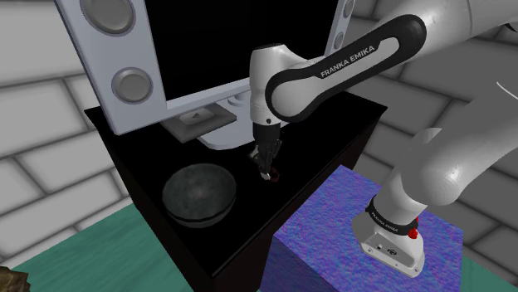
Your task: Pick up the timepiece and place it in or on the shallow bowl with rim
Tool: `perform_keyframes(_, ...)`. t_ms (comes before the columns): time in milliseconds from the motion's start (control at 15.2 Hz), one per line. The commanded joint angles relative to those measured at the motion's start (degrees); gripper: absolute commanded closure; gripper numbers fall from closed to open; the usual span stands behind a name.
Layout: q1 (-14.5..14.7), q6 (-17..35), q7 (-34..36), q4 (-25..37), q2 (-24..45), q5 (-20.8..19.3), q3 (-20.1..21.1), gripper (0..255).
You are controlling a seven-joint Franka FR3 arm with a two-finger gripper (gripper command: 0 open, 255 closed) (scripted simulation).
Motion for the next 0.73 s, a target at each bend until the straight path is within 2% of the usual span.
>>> perform_keyframes(0,0.0,0.0,0.0,0.0,0.0,0.0,0.0,255)
perform_keyframes(264,0.0,0.0,0.0,0.0,0.0,0.0,0.0,255)
perform_keyframes(660,0.0,-5.3,0.0,2.4,-2.9,0.0,-0.7,255)
